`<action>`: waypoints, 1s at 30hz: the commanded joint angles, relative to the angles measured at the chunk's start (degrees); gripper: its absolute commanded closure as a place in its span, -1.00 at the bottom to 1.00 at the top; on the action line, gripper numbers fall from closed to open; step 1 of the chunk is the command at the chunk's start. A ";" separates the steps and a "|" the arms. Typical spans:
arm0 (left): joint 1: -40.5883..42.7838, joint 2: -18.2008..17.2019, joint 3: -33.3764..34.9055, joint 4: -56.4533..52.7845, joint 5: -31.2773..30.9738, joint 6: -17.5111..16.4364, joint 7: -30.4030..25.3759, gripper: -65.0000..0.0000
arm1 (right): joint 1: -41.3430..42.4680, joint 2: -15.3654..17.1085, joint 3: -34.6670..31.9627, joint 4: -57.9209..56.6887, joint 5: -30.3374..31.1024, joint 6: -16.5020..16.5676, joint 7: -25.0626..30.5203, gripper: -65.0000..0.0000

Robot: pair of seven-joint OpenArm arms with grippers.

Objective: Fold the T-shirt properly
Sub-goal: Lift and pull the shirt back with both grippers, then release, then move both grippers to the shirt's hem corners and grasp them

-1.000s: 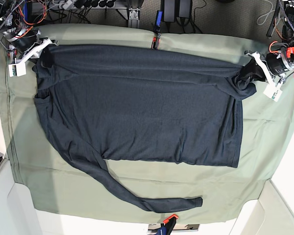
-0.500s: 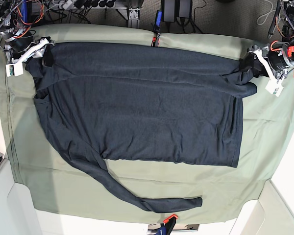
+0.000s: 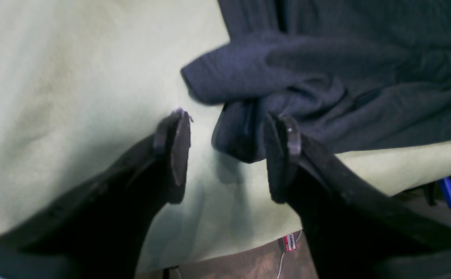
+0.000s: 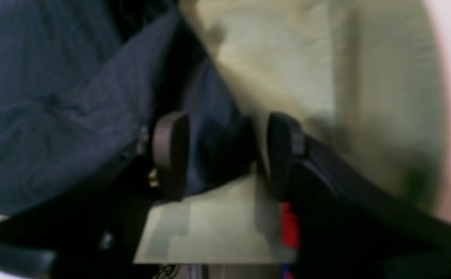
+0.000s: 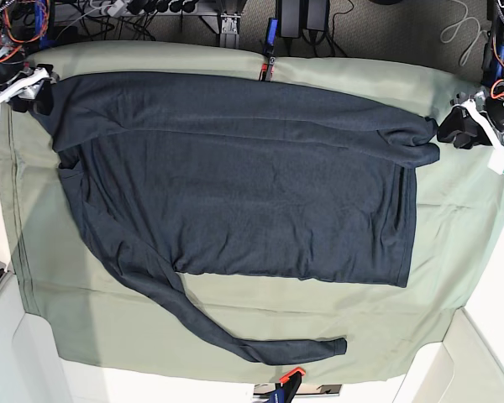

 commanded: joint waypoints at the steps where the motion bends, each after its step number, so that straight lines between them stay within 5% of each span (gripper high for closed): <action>1: -0.22 -1.55 -0.50 0.74 -1.33 0.07 -1.25 -0.02 | 0.33 1.20 0.66 1.27 1.01 -0.02 1.27 0.00; 18: -6.25 -3.02 -0.11 0.81 -1.73 0.07 -3.93 -0.02 | 16.15 2.49 -0.74 1.09 -1.77 -1.14 1.29 0.00; 30: -14.75 -4.72 12.66 0.11 7.85 0.07 -6.78 -0.02 | 33.42 2.54 -13.00 -14.16 -13.05 -5.46 8.33 0.00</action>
